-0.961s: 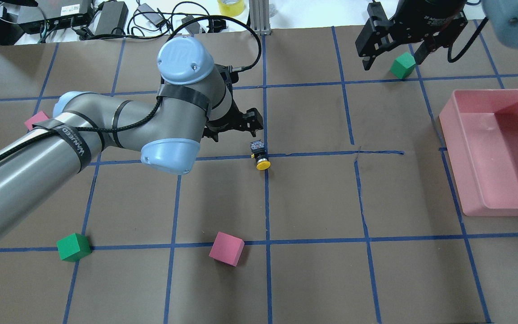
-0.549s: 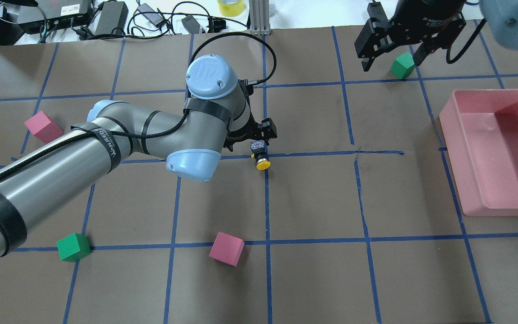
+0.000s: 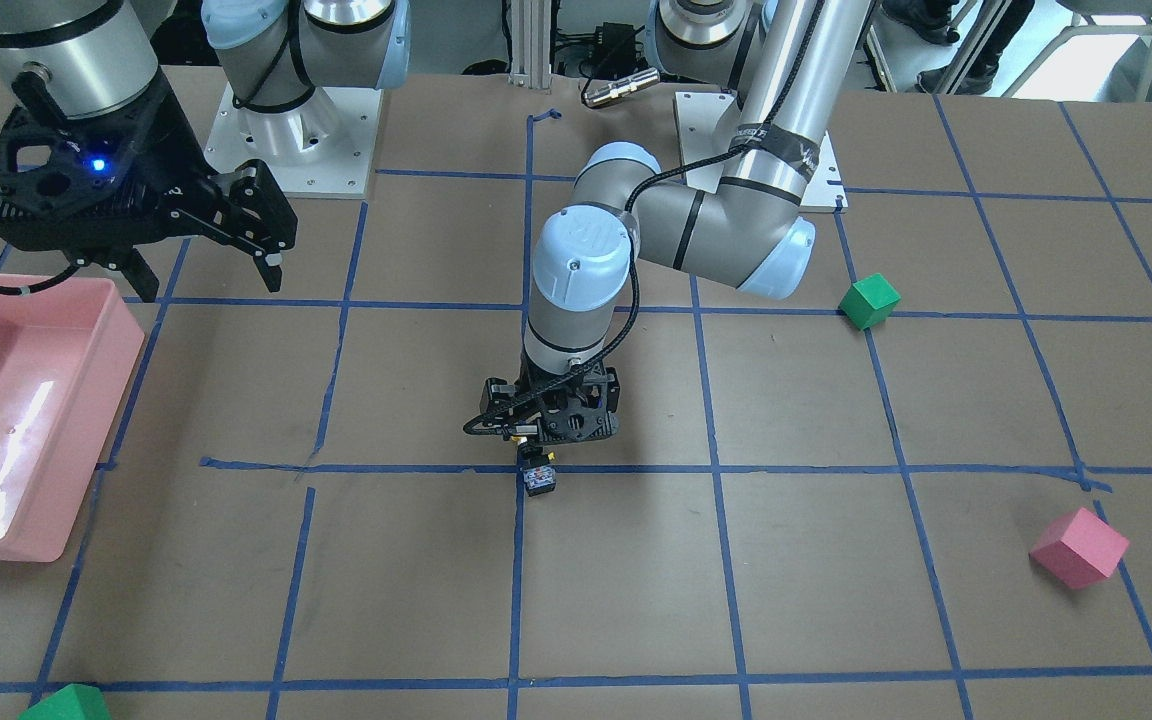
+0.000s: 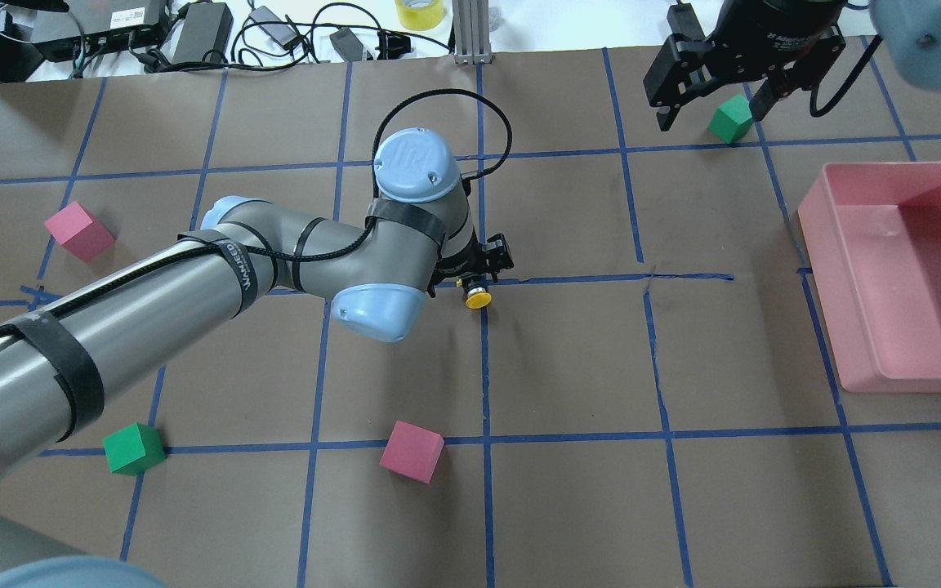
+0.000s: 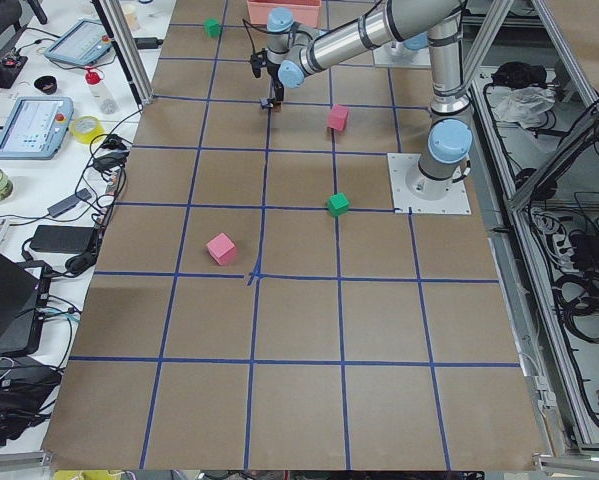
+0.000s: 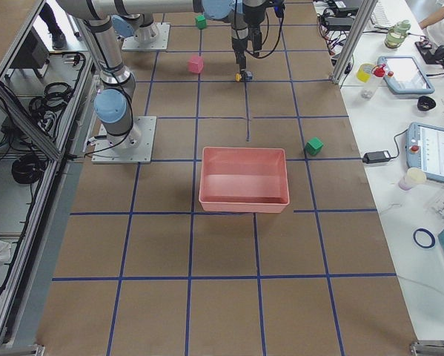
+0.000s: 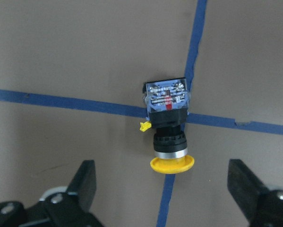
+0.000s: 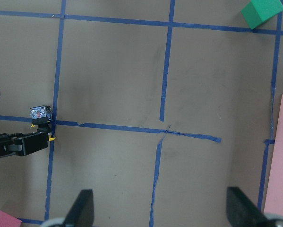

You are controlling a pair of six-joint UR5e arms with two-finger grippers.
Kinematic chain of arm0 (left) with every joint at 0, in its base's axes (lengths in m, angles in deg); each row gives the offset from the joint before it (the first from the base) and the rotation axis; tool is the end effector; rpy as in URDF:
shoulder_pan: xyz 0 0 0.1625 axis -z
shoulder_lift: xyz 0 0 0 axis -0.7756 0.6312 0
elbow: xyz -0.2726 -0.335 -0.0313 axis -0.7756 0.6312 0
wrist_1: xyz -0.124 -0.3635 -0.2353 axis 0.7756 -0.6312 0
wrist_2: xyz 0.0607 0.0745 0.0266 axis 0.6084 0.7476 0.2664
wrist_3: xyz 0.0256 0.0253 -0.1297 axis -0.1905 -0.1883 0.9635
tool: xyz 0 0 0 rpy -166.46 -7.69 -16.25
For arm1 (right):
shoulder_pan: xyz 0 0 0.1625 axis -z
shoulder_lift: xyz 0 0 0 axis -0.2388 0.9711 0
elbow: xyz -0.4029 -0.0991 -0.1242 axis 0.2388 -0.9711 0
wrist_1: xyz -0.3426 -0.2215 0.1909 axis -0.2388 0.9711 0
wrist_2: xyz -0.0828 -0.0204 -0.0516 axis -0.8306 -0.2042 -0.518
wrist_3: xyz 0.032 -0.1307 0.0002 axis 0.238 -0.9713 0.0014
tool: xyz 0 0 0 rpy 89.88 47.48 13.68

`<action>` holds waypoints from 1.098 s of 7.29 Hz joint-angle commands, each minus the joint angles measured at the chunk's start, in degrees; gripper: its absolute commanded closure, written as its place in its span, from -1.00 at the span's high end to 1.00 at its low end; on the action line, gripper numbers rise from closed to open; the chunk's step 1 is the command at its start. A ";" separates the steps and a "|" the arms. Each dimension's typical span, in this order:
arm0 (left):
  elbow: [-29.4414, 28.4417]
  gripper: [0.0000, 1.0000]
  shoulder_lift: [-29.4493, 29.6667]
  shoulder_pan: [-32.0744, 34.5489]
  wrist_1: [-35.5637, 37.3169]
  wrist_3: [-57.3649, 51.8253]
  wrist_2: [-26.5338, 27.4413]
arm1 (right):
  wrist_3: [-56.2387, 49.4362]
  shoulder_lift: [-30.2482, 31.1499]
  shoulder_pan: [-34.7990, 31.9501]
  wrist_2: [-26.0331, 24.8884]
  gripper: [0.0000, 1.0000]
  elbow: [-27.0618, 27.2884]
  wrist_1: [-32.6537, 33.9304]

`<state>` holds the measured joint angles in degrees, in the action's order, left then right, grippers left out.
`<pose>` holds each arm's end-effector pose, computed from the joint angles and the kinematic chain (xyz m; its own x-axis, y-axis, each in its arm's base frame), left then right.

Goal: Align button upright
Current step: 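Close the left gripper around the yellow cap of the lying switch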

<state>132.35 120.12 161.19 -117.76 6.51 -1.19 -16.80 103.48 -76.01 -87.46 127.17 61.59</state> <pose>-0.3516 -0.5459 0.1544 -0.9811 -0.1720 0.0887 -0.1771 0.9828 -0.0533 0.1378 -0.5690 0.4930 -0.9947 -0.0971 -0.0343 -0.0923 0.9884 -0.1204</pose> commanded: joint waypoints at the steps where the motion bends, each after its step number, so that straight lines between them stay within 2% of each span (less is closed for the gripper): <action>1: -0.06 1.00 2.14 0.41 0.82 0.14 0.47 | 0.02 0.11 0.00 0.00 1.00 0.47 -0.01; 2: -0.15 0.99 2.76 0.41 1.43 0.14 0.99 | -0.06 0.11 0.00 0.00 1.00 0.56 -0.01; 3: -0.15 0.77 2.85 0.41 1.44 0.57 0.91 | -0.06 0.11 0.00 0.00 1.00 0.56 0.08; 4: -0.15 0.69 3.46 0.41 1.44 1.36 0.47 | -0.06 0.11 0.00 0.09 1.00 0.65 -0.01; 6: -0.24 0.05 3.56 0.41 1.35 1.45 -0.06 | -0.06 0.11 0.00 0.79 1.00 0.91 -0.01; 7: -0.33 -0.37 3.56 0.41 1.35 1.80 -1.02 | -0.06 0.11 0.00 1.14 1.00 0.91 -0.01; 8: -0.50 -0.99 3.56 0.41 1.09 2.33 -2.25 | -0.06 0.11 0.00 1.14 1.00 0.91 -0.01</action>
<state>132.00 123.65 161.60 -116.46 8.32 -2.15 -16.86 103.59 -76.01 -86.48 128.06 61.58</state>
